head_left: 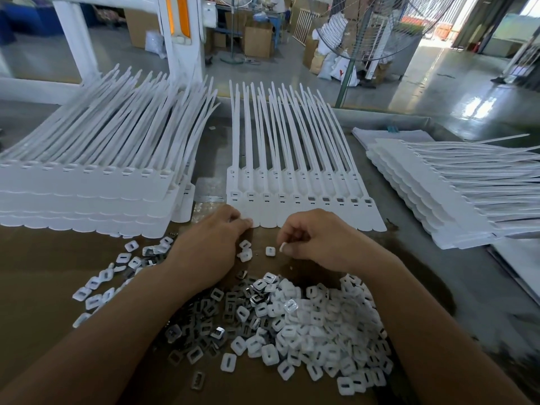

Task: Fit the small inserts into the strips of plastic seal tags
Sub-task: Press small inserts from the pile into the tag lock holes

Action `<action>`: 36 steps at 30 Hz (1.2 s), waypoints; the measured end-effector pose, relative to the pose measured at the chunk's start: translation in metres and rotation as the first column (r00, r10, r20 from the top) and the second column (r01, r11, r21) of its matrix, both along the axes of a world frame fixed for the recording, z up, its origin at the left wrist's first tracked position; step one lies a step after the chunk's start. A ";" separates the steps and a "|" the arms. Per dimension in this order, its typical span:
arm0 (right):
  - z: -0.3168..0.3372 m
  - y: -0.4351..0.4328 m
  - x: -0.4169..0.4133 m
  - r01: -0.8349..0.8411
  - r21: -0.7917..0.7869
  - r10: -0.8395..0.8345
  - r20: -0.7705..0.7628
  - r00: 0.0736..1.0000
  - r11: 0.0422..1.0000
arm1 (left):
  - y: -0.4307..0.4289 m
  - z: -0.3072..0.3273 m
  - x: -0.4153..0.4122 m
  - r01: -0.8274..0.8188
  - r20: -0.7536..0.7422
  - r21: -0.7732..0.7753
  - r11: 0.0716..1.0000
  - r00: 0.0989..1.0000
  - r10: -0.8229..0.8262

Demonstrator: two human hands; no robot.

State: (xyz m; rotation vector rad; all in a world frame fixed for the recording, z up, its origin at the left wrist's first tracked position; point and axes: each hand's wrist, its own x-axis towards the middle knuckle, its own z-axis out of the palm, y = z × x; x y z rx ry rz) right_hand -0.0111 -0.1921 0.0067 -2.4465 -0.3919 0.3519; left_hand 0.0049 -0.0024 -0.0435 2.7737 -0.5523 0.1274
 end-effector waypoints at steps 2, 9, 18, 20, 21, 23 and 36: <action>0.000 -0.004 0.001 0.052 0.088 -0.055 0.028 0.998 0.995 | -0.001 0.000 0.001 -0.003 -0.001 0.003 1.000 1.000 0.003; -0.004 -0.018 0.008 0.245 0.379 -0.254 -0.027 0.967 0.892 | -0.001 -0.001 0.003 0.003 0.005 0.000 1.000 1.000 -0.003; -0.010 -0.023 0.010 0.305 0.460 -0.286 -0.112 0.952 0.834 | -0.001 -0.003 0.002 0.008 0.017 -0.005 1.000 1.000 -0.008; -0.010 -0.025 0.010 0.291 0.447 -0.281 -0.092 0.955 0.846 | -0.001 -0.003 0.002 0.010 0.016 -0.004 1.000 1.000 -0.010; -0.011 -0.024 0.012 0.287 0.432 -0.285 -0.071 0.956 0.855 | -0.001 -0.003 0.002 0.010 0.016 -0.003 1.000 1.000 -0.010; -0.011 -0.024 0.017 0.302 0.405 -0.317 -0.032 0.948 0.863 | -0.001 -0.003 0.002 0.009 0.015 -0.001 1.000 1.000 -0.009; -0.017 -0.039 0.056 0.430 0.256 -0.479 0.175 0.860 0.866 | -0.001 0.000 0.004 0.014 0.000 0.013 1.000 1.000 -0.014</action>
